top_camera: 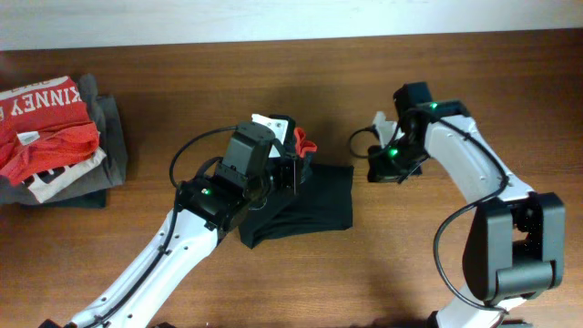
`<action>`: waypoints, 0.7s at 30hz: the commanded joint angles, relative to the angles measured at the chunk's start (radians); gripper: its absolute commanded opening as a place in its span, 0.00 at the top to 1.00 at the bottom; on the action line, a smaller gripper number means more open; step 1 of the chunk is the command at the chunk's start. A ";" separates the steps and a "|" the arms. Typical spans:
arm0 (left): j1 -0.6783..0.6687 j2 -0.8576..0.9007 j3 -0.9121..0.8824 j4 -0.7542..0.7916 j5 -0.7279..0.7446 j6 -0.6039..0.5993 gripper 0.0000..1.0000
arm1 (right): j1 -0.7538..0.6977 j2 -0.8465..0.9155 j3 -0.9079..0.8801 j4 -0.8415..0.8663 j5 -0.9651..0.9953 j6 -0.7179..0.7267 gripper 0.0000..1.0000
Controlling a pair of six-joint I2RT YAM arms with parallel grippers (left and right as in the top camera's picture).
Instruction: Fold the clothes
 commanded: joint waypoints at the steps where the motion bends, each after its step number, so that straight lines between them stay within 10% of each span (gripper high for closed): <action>1: -0.005 -0.019 0.023 0.029 0.030 -0.013 0.94 | 0.040 0.010 -0.063 0.065 -0.085 0.024 0.90; 21: -0.062 -0.019 0.023 0.037 0.141 -0.012 0.94 | 0.103 0.082 -0.218 0.327 -0.082 0.158 0.92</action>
